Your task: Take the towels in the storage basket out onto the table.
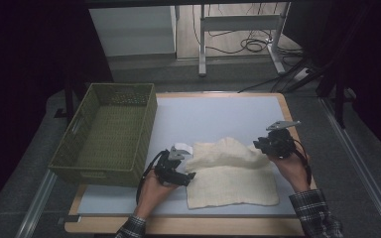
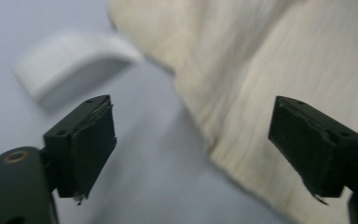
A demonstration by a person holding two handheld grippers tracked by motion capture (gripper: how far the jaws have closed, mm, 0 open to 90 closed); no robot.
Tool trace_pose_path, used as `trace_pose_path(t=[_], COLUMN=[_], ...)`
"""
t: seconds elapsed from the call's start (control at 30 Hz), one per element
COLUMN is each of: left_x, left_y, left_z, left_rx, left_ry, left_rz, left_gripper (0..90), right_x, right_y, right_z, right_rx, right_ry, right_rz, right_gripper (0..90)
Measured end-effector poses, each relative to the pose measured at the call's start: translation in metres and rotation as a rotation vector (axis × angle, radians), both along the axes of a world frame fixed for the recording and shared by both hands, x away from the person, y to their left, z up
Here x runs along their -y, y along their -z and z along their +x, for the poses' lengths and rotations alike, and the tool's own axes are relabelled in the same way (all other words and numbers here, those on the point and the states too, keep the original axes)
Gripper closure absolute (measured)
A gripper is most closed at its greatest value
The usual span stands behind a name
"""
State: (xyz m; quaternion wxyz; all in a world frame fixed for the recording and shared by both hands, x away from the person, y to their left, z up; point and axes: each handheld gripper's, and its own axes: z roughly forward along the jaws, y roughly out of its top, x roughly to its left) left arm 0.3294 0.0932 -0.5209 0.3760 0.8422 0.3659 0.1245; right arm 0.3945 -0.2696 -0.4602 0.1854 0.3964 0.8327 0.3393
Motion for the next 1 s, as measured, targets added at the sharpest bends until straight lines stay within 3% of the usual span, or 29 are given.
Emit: trace_pose_path(t=[0.13, 0.23, 0.37, 0.5, 0.57, 0.63, 0.67, 0.7, 0.73, 0.77, 0.8, 0.83, 0.87, 0.9, 0.93, 0.97, 1.0], left_x=[-0.001, 0.003, 0.009, 0.016, 0.023, 0.03, 0.03, 0.031, 0.032, 0.033, 0.037, 0.038, 0.038, 0.037, 0.035, 0.032, 0.023], left_y=[-0.027, -0.032, -0.022, -0.008, 0.001, 0.01, 0.01, 0.01, 0.01, 0.009, 0.007, 0.004, 0.004, -0.002, -0.008, -0.016, -0.034], left_z=[0.013, 0.031, 0.059, 0.079, 0.086, 0.089, 0.089, 0.089, 0.089, 0.089, 0.088, 0.088, 0.088, 0.087, 0.087, 0.087, 0.091], left_rx=[0.041, 0.035, -0.008, -0.043, -0.061, -0.056, -0.054, -0.05, -0.049, -0.051, -0.057, -0.046, -0.046, -0.026, -0.01, 0.013, 0.062], left_ry=[-0.029, -0.055, -0.082, -0.078, -0.075, -0.075, -0.072, -0.067, -0.059, -0.037, -0.001, 0.001, 0.001, 0.007, 0.003, -0.014, -0.061], left_rz=[-0.063, -0.056, -0.034, -0.016, 0.033, 0.07, 0.049, 0.048, 0.044, 0.042, 0.056, 0.087, 0.087, 0.108, 0.108, 0.109, 0.109], left_gripper=[22.5, 32.0, 46.5, 46.4, 43.7, 43.5, 44.9, 49.1, 64.7, 64.7, 84.5, 85.9, 86.4, 86.4, 86.4, 86.2, 86.1], right_x=[0.006, 0.008, 0.012, 0.014, 0.014, 0.014, 0.014, 0.014, 0.014, 0.014, 0.013, 0.012, 0.012, 0.01, 0.01, 0.011, 0.012], right_y=[0.006, 0.011, 0.03, 0.04, 0.045, 0.05, 0.052, 0.052, 0.052, 0.052, 0.051, 0.05, 0.05, 0.043, 0.039, 0.033, 0.026], right_z=[0.006, 0.013, 0.022, 0.023, 0.022, 0.021, 0.019, 0.019, 0.018, 0.018, 0.018, 0.018, 0.018, 0.017, 0.018, 0.02, 0.022], right_rx=[-0.005, -0.009, -0.05, -0.071, -0.078, -0.093, -0.093, -0.093, -0.104, -0.104, -0.122, -0.112, -0.112, -0.053, -0.037, -0.012, 0.013], right_ry=[0.021, 0.04, 0.065, 0.063, 0.061, 0.055, 0.055, 0.058, 0.048, 0.048, 0.036, 0.036, 0.036, 0.038, 0.042, 0.051, 0.064], right_rz=[-0.002, -0.016, -0.024, -0.028, -0.039, -0.049, -0.033, -0.024, -0.014, -0.014, -0.005, -0.022, -0.022, -0.036, -0.024, -0.014, -0.004], right_gripper=[64.4, 62.9, 59.8, 56.4, 55.5, 57.4, 63.6, 68.0, 81.7, 81.7, 86.8, 87.0, 87.0, 87.1, 87.1, 87.1, 87.1])
